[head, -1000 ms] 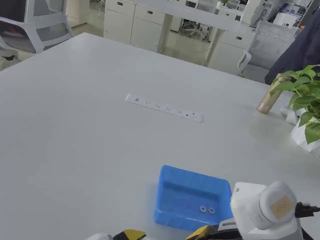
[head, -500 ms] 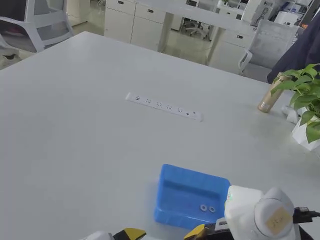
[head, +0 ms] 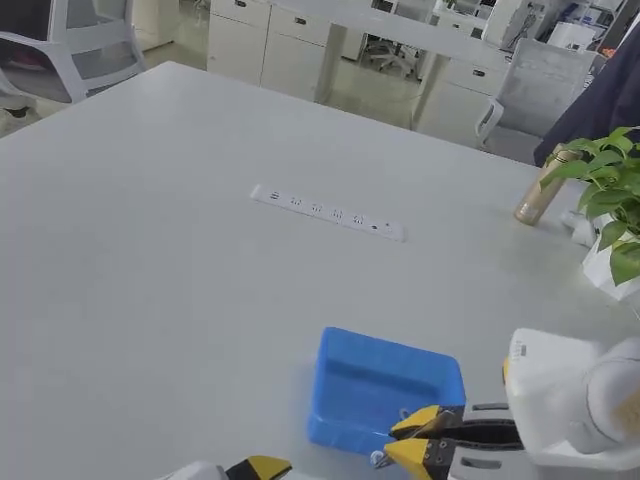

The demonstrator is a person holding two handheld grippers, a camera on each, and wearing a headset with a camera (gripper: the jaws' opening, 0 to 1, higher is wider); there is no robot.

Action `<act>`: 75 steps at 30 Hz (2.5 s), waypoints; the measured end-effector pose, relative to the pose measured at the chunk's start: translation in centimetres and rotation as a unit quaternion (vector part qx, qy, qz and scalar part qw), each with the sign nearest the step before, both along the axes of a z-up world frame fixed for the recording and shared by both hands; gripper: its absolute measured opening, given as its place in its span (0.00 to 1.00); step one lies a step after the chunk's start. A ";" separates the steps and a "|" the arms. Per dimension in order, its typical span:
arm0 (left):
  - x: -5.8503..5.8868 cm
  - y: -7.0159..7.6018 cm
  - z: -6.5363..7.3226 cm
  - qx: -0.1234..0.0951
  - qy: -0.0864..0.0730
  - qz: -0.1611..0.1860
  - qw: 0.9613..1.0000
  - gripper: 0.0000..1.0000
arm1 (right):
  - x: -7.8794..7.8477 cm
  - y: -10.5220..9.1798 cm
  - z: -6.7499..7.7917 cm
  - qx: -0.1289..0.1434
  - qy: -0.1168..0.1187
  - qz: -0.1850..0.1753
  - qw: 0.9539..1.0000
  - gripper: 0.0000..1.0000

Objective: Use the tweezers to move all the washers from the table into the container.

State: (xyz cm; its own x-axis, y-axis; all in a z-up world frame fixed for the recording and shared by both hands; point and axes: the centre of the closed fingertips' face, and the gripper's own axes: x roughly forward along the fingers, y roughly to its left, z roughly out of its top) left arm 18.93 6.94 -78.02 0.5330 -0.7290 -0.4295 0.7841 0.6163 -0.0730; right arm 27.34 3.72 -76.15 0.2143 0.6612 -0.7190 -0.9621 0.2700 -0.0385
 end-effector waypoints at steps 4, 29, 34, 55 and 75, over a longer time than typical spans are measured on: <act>0.0 0.0 0.0 0.000 0.000 0.000 1.000 0.72 | 1.5 0.0 1.7 0.036 -0.002 -0.027 0.999 0.02; -0.1 -0.2 0.2 -0.009 0.001 -0.005 1.000 0.70 | 8.5 -1.4 -3.4 0.020 0.073 -0.138 0.987 0.02; -0.1 -0.2 0.2 -0.009 0.001 -0.004 1.000 0.70 | 9.0 -1.4 -4.1 0.003 0.082 -0.138 0.987 0.02; -0.2 -0.2 0.0 -0.007 0.002 -0.004 1.000 0.70 | 8.7 -1.4 -5.0 -0.017 0.100 -0.139 0.985 0.03; -0.3 -0.3 0.0 -0.007 0.004 -0.008 1.000 0.70 | 7.6 -1.5 -2.5 0.020 0.083 -0.149 0.985 0.03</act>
